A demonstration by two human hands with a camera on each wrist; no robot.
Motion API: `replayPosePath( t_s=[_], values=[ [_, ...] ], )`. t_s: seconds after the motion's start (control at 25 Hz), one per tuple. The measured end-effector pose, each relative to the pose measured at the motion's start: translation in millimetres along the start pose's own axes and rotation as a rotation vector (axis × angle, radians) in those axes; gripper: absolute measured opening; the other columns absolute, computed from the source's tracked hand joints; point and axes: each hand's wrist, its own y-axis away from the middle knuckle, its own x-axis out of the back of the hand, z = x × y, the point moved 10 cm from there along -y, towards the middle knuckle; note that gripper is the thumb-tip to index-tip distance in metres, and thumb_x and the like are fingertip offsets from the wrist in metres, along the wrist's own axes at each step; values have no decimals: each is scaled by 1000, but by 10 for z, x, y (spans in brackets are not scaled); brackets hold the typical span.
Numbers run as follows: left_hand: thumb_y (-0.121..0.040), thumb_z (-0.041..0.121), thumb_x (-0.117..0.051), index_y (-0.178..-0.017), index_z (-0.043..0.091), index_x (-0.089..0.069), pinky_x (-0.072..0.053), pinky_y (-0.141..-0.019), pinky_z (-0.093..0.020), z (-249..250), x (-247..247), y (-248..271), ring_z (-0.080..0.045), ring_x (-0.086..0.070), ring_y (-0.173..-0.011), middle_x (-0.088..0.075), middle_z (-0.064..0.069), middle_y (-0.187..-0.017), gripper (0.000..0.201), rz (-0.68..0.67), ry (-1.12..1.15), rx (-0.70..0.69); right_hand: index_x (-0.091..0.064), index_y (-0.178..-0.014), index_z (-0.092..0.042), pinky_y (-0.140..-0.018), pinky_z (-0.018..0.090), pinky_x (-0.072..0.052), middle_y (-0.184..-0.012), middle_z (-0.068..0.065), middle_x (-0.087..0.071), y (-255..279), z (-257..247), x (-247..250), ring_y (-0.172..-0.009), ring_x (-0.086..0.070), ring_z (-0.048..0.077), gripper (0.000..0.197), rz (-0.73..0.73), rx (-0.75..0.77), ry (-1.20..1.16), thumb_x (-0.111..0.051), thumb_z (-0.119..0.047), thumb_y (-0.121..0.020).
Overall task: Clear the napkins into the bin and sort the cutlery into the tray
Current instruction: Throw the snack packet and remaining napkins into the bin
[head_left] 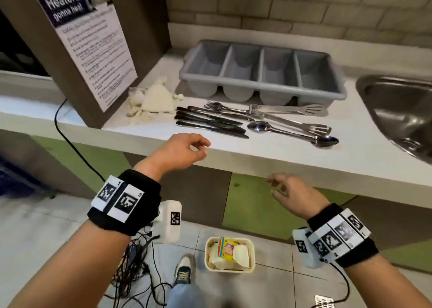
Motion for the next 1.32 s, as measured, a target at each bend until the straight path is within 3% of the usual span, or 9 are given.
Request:
replayPosePath(
  t_s=[0.08, 0.24, 0.4, 0.68, 0.88, 1.04, 1.12, 1.2, 1.32],
  values=[
    [-87, 22, -59, -112, 22, -63, -43, -66, -19, -192, 301, -90, -15, -57, -84, -61, 5, -104, 25, 65, 21, 30, -52, -124, -22, -88, 27, -46, -117, 0, -60, -234, -234, 101, -94, -54, 13, 32, 26, 2, -30, -51, -23, -91],
    [-86, 21, -60, -113, 18, -64, -41, -80, -23, -637, 911, -320, -15, -55, -89, -63, -2, -116, 27, 217, 52, 115, -57, -118, -19, -80, 24, -45, -111, 0, -60, -750, -787, 282, -85, -55, 14, 29, 87, 62, -104, -53, -20, -89],
    [-85, 17, -59, -116, 14, -62, -41, -86, -24, -1094, 1516, -653, -26, -61, -104, -61, -9, -124, 31, 362, -22, 188, -59, -113, -17, -78, 24, -44, -108, 1, -64, -1405, -1365, 422, -85, -59, 17, 26, 118, 93, -162, -56, -19, -88],
    [-82, 8, -58, -122, 8, -57, -39, -102, -32, -1694, 1704, -1253, -32, -49, -121, -54, -19, -130, 40, 369, -146, 227, -57, -118, -11, -97, 29, -42, -121, 15, -57, -2351, -1967, 392, -112, -54, 30, 34, 104, 84, -80, -56, -13, -84],
    [-84, 6, -48, -141, 20, -33, -26, -116, -44, -1895, 1707, -1522, -36, -24, -138, -18, -10, -154, 60, 327, -143, 282, -45, -130, -16, -106, 37, -38, -139, 11, -39, -2878, -2280, 271, -127, -39, 30, 47, 53, 78, 3, -55, -12, -84],
    [-85, 2, -43, -145, 29, -22, -20, -117, -43, -2003, 1642, -1740, -33, -13, -143, -4, -7, -158, 69, 224, -192, 300, -36, -137, -18, -107, 39, -34, -148, 6, -32, -3257, -2578, 295, -132, -33, 33, 62, 63, 144, 88, -59, -5, -81],
    [-86, 8, -45, -144, 32, -25, -29, -114, -42, -2052, 1621, -1833, -35, -25, -139, -11, -9, -157, 65, 182, -238, 293, -24, -143, -22, -107, 44, -35, -152, 3, -26, -3411, -2645, 205, -133, -29, 35, 78, 5, 129, 154, -65, -8, -78],
    [-88, 17, -47, -139, 29, -37, -36, -109, -43, -2083, 1617, -1905, -35, -38, -132, -30, -14, -149, 53, 156, -283, 288, -13, -145, -25, -106, 48, -36, -150, 5, -27, -3524, -2680, 78, -132, -28, 36, 92, -75, 106, 237, -70, -11, -75],
    [-88, 19, -49, -116, 11, -62, -47, -96, -39, -2005, 1700, -1949, -34, -56, -112, -60, -19, -123, 32, 228, -242, 243, -18, -143, -19, -101, 48, -39, -138, 11, -38, -3606, -2731, 64, -126, -33, 38, 90, -63, 86, 350, -73, -12, -73]
  ],
)
